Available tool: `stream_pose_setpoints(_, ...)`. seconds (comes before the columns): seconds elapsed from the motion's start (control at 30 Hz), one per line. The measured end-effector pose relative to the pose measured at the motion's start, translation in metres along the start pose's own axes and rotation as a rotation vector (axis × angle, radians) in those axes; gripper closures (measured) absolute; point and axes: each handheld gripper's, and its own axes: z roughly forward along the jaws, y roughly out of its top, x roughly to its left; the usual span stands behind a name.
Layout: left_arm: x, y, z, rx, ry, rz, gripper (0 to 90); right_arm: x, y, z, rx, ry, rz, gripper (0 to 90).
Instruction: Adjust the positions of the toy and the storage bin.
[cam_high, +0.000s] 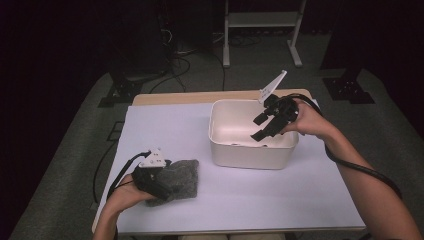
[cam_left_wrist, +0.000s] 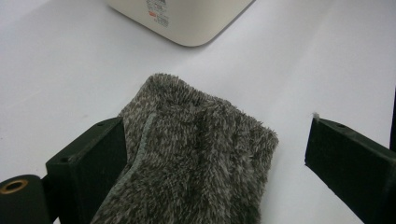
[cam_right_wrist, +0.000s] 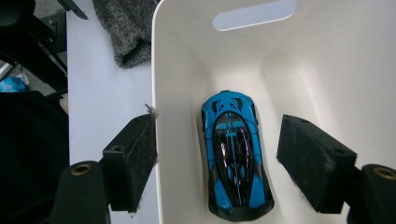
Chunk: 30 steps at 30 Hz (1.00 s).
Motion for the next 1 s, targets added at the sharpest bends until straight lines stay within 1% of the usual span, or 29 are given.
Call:
stream_pose_setpoints(0.07,0.0,0.0,0.0,-0.004,-0.005,-0.003,5.1,0.001,-0.003,-0.007,-0.015,-0.007,0.01,27.4)
stream_pose_setpoints(0.13,0.0,-0.001,-0.001,-0.002,-0.002,-0.003,5.1,0.002,-0.007,-0.013,-0.024,-0.013,0.017,27.5)
stream_pose_setpoints(0.23,0.0,-0.001,-0.002,-0.012,0.0,-0.014,5.1,0.006,-0.011,-0.021,-0.035,-0.026,0.022,27.5)
stream_pose_setpoints(0.33,-0.001,-0.002,-0.004,-0.008,0.002,-0.005,5.1,0.009,-0.016,-0.027,-0.046,-0.033,0.026,28.0)
stream_pose_setpoints(0.4,-0.001,-0.003,-0.006,-0.01,0.003,-0.007,5.1,0.012,-0.019,-0.032,-0.055,-0.032,0.032,28.2)
stream_pose_setpoints(0.53,-0.001,-0.004,-0.009,-0.036,0.014,-0.028,5.1,0.018,-0.027,-0.04,-0.078,-0.041,0.04,28.5)
stream_pose_setpoints(0.63,0.0,-0.005,-0.01,-0.032,0.015,-0.028,5.1,0.022,-0.034,-0.046,-0.089,-0.052,0.043,28.6)
stream_pose_setpoints(0.8,0.001,-0.006,-0.008,-0.019,0.025,-0.029,5.1,0.025,-0.051,-0.056,-0.099,-0.066,0.066,28.9)
stream_pose_setpoints(0.87,0.001,-0.007,-0.007,-0.01,0.027,-0.032,5.1,0.026,-0.057,-0.059,-0.102,-0.071,0.075,29.0)
stream_pose_setpoints(0.9,0.002,-0.007,-0.008,-0.006,0.027,-0.027,5.1,0.026,-0.06,-0.06,-0.103,-0.072,0.077,29.0)
stream_pose_setpoints(1.0,0.001,-0.007,-0.007,-0.004,0.028,-0.03,5.1,0.029,-0.069,-0.064,-0.108,-0.076,0.088,29.1)
